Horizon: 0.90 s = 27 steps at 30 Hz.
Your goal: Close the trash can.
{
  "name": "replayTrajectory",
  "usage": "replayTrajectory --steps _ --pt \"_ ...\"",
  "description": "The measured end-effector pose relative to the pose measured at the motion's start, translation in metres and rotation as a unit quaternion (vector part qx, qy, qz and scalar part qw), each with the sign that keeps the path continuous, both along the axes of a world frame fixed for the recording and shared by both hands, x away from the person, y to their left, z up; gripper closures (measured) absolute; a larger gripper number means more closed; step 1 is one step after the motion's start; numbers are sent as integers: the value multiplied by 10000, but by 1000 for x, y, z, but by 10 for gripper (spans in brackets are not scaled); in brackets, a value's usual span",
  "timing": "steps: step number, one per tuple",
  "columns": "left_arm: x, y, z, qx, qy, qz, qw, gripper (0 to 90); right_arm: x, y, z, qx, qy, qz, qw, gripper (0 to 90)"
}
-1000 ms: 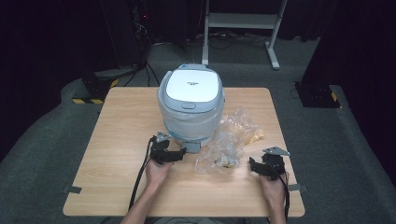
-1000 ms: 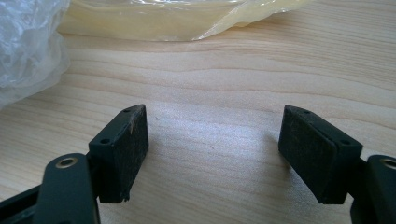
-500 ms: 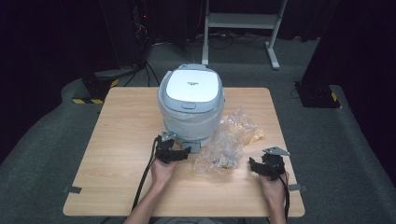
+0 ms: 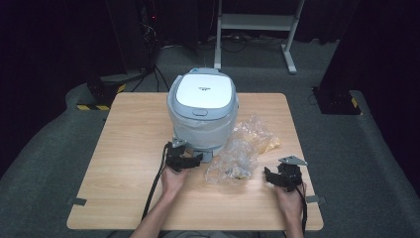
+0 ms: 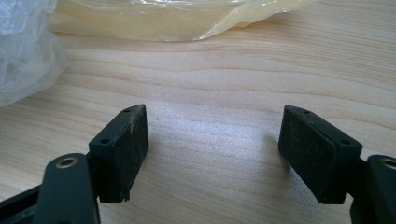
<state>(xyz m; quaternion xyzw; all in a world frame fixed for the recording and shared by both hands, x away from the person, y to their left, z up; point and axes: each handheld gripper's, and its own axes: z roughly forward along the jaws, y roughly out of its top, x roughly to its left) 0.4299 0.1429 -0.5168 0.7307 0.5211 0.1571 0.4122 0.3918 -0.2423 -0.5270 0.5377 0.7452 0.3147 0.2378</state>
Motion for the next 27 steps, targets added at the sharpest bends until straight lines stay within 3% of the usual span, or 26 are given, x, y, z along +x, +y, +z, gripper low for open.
replayTrajectory --steps 13,27 --pt "3 -1 -1 133 23 -46 9999 120 0 2 0 -5 9 139 9999 240" --pt "0 -2 -3 206 -107 -47 9997 120 0 2 0 -3 13 142 9999 240"
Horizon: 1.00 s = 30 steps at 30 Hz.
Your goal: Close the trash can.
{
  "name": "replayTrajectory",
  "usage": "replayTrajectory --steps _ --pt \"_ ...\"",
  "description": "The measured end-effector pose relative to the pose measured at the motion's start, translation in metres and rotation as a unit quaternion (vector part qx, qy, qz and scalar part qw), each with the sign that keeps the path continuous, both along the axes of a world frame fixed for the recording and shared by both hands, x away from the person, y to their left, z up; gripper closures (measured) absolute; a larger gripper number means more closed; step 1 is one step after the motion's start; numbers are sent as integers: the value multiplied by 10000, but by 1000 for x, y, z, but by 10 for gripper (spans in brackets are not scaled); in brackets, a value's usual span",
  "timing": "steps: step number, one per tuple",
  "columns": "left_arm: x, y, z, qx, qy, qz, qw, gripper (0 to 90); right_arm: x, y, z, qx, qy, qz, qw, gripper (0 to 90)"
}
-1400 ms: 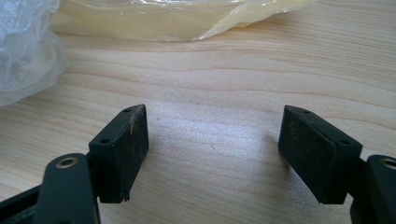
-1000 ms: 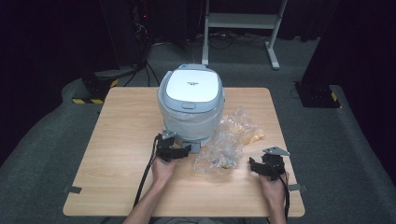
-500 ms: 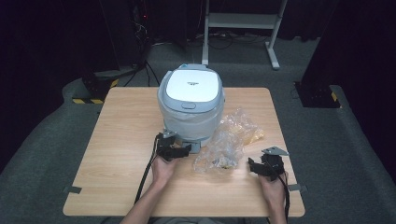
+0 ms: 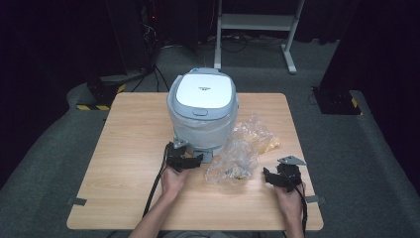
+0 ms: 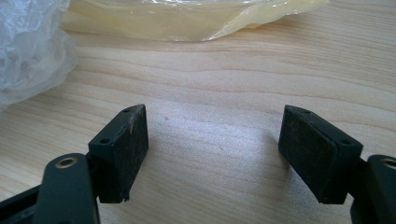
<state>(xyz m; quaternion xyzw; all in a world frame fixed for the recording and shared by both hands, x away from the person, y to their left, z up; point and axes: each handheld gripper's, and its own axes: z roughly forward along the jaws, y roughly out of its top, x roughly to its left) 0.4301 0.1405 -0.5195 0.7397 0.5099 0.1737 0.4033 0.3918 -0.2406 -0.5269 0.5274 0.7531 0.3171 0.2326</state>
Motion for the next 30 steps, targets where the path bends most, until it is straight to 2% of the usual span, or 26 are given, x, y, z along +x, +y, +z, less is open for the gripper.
replayTrajectory --steps 17,30 --pt "-1 -2 -1 133 -49 -12 9999 120 0 0 0 -1 1 0 10000 240" --pt "0 -3 -5 126 36 -5 9999 124 0 0 0 1 2 -1 10000 240"
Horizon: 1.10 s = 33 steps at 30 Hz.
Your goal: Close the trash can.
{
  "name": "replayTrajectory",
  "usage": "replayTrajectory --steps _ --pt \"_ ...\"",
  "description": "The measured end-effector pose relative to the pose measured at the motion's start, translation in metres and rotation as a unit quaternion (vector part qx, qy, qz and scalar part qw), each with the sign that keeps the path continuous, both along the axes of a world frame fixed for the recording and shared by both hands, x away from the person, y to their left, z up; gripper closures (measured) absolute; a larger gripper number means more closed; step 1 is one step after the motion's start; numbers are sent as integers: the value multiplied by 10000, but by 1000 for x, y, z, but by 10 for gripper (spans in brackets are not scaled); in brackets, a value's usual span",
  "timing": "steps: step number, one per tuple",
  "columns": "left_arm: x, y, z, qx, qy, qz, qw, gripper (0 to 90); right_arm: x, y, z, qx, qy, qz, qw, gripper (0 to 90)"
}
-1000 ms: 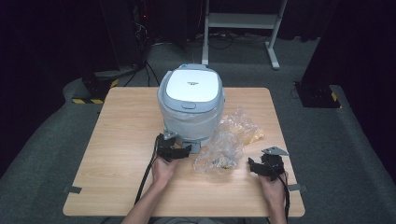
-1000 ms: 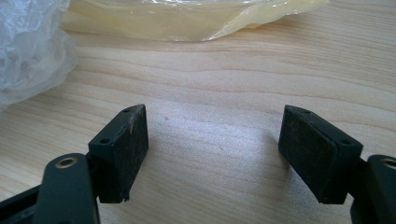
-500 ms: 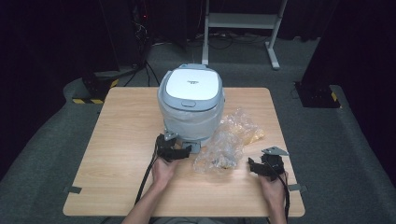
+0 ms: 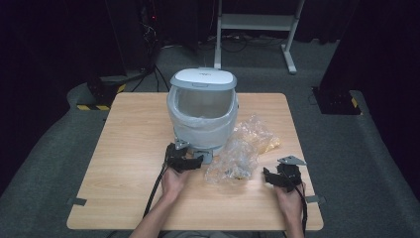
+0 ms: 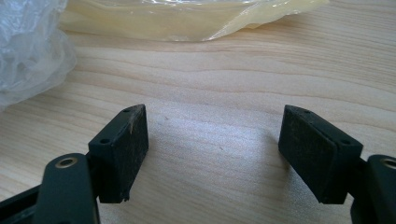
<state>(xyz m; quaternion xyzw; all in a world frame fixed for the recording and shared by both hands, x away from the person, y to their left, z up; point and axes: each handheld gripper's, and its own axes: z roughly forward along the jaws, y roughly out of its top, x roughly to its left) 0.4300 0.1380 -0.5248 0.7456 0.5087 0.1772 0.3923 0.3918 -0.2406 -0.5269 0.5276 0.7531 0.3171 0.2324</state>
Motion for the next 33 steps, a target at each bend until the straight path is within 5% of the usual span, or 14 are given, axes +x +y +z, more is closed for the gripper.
replayTrajectory --steps 18,21,28,33 --pt "1 -1 -4 61 40 -16 10000 129 2 -1 0 6 4 53 10000 241" --pt "1 -1 -4 57 38 -13 10000 130 4 -3 3 41 138 -6 9999 252" --pt "0 -2 -4 98 8 -7 10000 130 12 -12 8 588 197 -255 9977 244" --pt "0 -2 -4 87 9 -5 10000 130 20 -10 19 703 147 -213 9972 254"
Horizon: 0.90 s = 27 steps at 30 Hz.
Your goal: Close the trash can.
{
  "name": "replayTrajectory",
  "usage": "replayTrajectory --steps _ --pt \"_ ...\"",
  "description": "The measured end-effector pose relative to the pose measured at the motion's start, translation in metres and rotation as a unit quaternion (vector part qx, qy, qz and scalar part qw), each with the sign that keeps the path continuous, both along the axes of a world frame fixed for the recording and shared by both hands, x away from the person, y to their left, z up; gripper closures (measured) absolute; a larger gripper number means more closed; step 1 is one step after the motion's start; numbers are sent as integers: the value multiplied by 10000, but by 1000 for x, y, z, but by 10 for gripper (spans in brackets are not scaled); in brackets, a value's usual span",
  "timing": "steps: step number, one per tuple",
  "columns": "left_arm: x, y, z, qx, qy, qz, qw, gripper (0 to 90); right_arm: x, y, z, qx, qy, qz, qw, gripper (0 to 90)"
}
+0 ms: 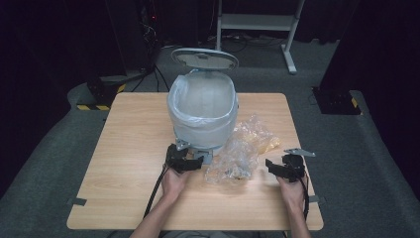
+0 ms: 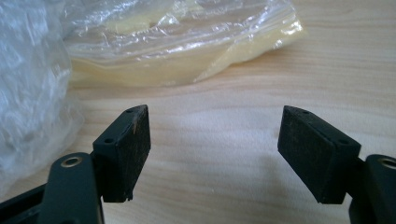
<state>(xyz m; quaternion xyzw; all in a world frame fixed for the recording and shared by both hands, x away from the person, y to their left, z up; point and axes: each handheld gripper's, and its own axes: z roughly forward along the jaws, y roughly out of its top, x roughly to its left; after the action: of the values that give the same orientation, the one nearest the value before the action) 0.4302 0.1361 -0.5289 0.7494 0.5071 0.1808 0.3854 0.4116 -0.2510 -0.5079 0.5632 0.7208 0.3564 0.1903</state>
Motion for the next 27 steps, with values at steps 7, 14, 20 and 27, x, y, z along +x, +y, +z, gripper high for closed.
replayTrajectory --steps 7,14,20,27 --pt "0 0 0 -15 9 -1 10000 130 14 10 9 -42 16 84 10000 261" --pt "0 0 0 -15 10 0 10000 130 30 19 21 -124 -7 98 9999 269" --pt "0 0 0 -25 12 -1 10000 130 42 25 31 -151 -18 45 9999 278" --pt "0 0 0 -27 14 -2 10000 130 57 37 34 -190 68 100 9997 282"
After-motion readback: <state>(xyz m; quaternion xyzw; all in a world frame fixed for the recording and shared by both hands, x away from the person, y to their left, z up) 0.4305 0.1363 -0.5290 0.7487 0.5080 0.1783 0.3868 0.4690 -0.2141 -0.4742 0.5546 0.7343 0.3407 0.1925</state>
